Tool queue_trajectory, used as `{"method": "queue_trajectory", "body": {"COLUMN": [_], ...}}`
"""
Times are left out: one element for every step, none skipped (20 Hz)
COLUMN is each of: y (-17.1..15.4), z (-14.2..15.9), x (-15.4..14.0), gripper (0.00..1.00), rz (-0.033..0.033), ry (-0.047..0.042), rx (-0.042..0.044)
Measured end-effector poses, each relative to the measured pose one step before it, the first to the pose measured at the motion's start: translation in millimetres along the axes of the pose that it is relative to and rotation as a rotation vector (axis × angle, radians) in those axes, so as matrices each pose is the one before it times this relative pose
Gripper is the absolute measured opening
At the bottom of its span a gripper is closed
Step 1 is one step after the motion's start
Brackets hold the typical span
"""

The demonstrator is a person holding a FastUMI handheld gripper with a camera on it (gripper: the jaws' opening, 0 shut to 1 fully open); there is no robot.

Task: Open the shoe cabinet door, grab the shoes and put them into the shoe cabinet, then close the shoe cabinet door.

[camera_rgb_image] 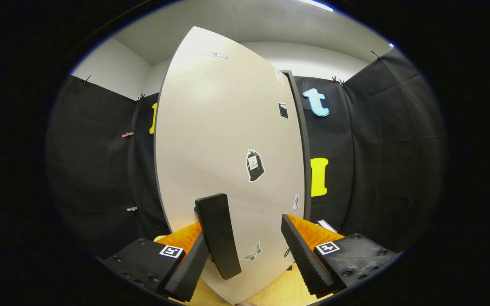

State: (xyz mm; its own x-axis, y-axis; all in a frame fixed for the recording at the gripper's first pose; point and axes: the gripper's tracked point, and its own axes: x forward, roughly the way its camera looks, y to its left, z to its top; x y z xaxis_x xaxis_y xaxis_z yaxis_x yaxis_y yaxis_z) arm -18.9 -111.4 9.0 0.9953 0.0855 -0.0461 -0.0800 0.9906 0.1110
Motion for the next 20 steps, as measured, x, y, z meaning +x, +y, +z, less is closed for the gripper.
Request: {"method": "queue_trajectory", "body": {"y": [3.94, 4.08, 4.30, 3.31, 3.93, 4.37, 2.59, 1.15, 3.06, 2.55, 1.11, 1.35, 1.58, -0.31, 0.11, 0.37, -0.22, -0.34, -0.74, -1.50], "z": [0.00, -0.65, -0.79, -0.48, -0.33, -0.08, -0.37, -1.59, -1.04, 1.40, 0.11, -0.68, -1.05, 0.21, 0.70, 0.72, -0.57, -0.34, 0.06, 0.95], "x": [4.00, 4.12, 5.00, 3.81, 3.86, 3.15, 2.73, 1.62, 2.38, 2.03, 1.18, 1.84, 1.06, 1.00, 0.54, -0.88, -1.07, -1.85, -1.19, 0.10], "gripper": [0.97, 0.97, 0.97, 0.97, 0.97, 0.97, 0.97, 0.97, 0.97, 0.97, 0.97, 0.97, 0.97, 0.97, 0.97, 0.97, 0.97, 0.97, 0.97, 0.97], "rz": [-0.00125, -0.00178, -0.00337, -0.00511, -0.00565, -0.00444, -0.00414, -0.00382, -0.00461, -0.00543, -0.00597, -0.00537, -0.00556, -0.00718, -0.00805, -0.00750, -0.00703, -0.00669, -0.00772, -0.00575], "ry": [0.00002, 0.00022, -0.00146, -0.00063, -0.00143, -0.00279, -0.00143, 0.00000, 0.00026, -0.00063, 0.00004, -0.00029, 0.00204, 0.00044, -0.00025, -0.00109, -0.00104, 0.00010, 0.00127, -0.00067], "rx": [-0.00137, -0.00061, -0.00062, -0.00236, -0.00330, -0.00355, -0.00148, -0.00049, -0.00067, -0.00083, -0.00124, 0.00004, -0.00007, -0.00085, -0.00344, -0.00312, -0.00123, 0.00063, 0.00045, 0.00179]}}
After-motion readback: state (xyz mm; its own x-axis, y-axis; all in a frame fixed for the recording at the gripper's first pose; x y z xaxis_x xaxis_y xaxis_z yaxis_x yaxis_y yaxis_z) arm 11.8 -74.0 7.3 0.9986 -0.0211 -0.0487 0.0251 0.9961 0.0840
